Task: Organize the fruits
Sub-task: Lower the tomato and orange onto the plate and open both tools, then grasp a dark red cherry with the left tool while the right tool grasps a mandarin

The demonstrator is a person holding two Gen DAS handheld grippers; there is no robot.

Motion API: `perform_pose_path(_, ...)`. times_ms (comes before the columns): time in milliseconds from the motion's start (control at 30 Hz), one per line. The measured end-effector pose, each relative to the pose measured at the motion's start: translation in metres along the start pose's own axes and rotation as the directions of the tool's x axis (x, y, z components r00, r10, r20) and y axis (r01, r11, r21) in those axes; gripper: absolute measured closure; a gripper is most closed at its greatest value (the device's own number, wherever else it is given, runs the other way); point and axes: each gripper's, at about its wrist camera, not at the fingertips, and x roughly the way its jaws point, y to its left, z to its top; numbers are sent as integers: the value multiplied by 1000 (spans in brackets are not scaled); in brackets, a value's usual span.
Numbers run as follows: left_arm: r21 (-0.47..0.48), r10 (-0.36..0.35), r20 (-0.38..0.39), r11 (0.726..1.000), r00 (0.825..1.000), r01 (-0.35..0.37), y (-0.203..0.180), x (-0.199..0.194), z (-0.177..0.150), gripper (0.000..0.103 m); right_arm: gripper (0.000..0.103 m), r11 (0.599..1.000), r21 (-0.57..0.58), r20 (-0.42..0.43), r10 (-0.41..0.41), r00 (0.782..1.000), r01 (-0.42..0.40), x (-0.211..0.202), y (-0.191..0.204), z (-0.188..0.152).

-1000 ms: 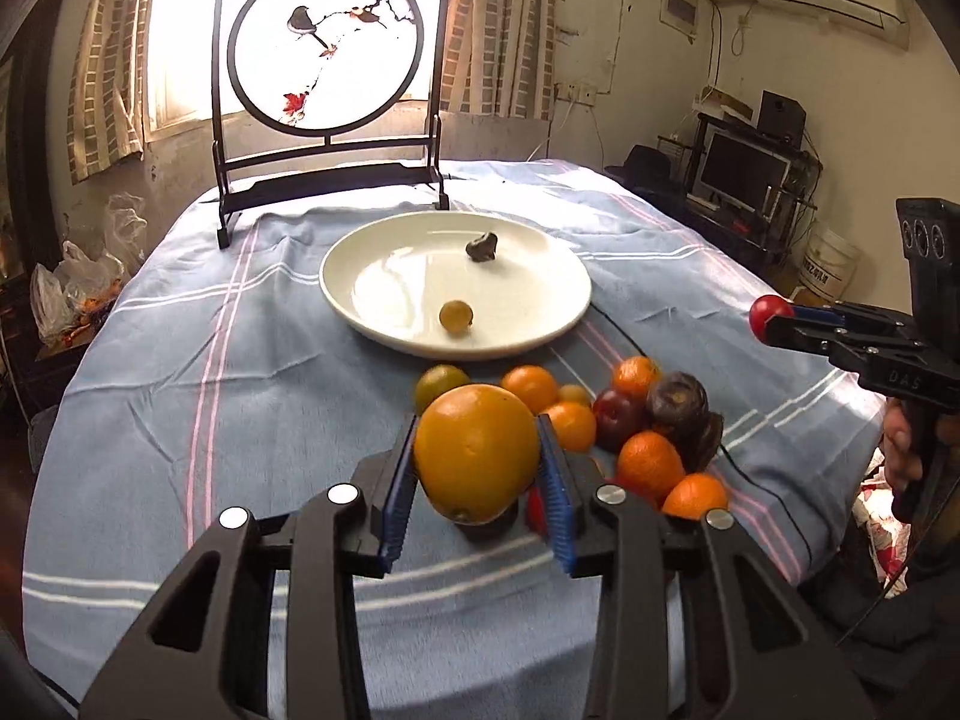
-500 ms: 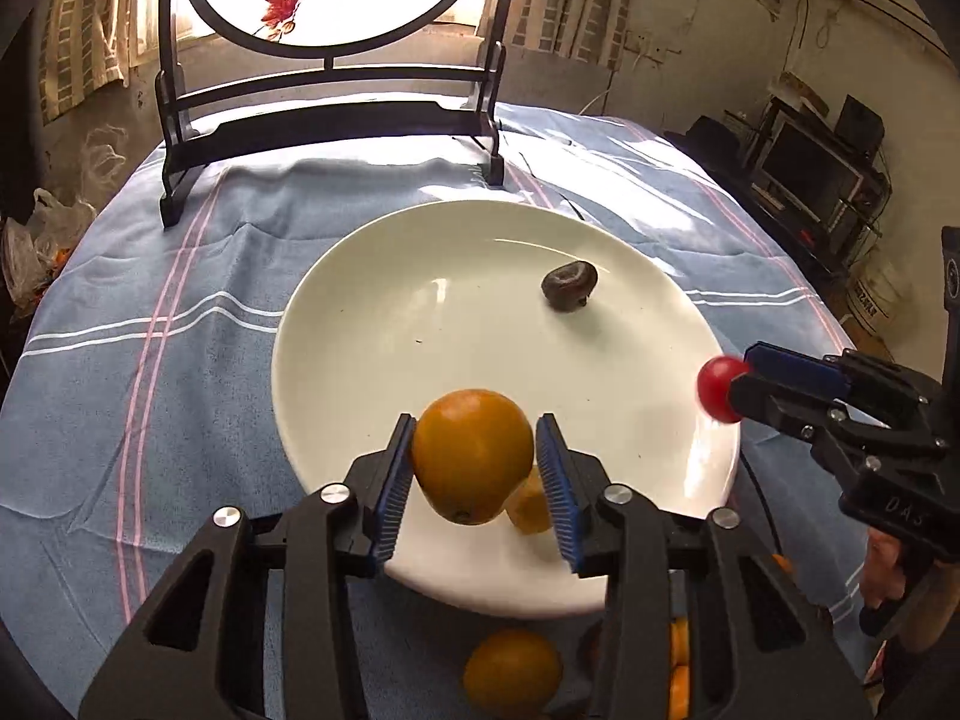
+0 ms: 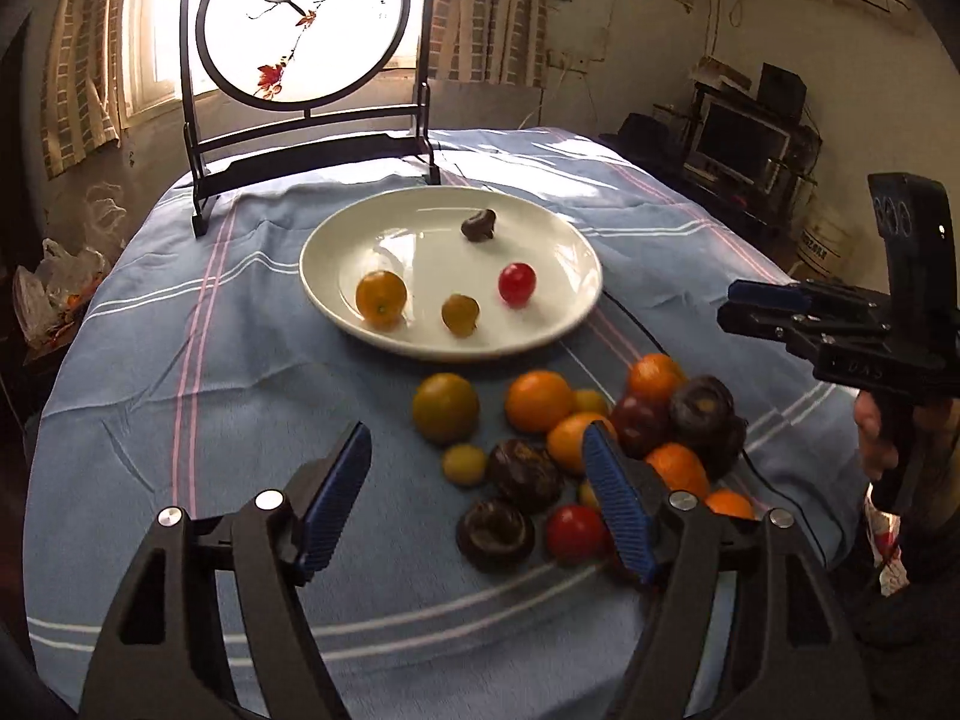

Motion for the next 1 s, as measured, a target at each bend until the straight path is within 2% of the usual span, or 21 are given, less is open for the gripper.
perform_pose_path(133, 48, -56, -24, 997, 998, 57, -32, -15, -44, 33, 59, 999, 34, 9, 6, 1000, -6, -28, -5, -36)
perform_pose_path(233, 100, -52, -40, 993, 998, 55, -56, -10, -64, 33, 59, 998, 64, 13, -4, 1000, 3, -41, -9, -55)
perform_pose_path(300, 107, -56, -44, 992, 997, 61, -66, -4, -69, 43, 59, 997, 83, 12, -1, 1000, 0, -48, -11, -64)
perform_pose_path(433, 106, -42, -39, 993, 998, 46, -73, 11, -69, 55, 59, 996, 85, 11, -5, 1000, 4, -56, -9, -76)
perform_pose_path(500, 108, -60, -55, 992, 997, 66, -75, 18, -68, 75, 59, 996, 84, 3, 0, 1000, -1, -57, -9, -81)
perform_pose_path(733, 97, -60, -22, 993, 998, 62, -74, 10, -69, 75, 59, 996, 67, -28, 57, 998, -55, -51, 2, -89)
perform_pose_path(900, 100, -56, 62, 994, 997, 49, -72, -25, -70, 75, 60, 988, -18, -52, 150, 987, -151, -43, 35, -92)
perform_pose_path(1000, 70, -47, 93, 997, 995, 41, -62, -38, -67, 75, 60, 984, -74, -54, 158, 986, -161, -35, 55, -91)
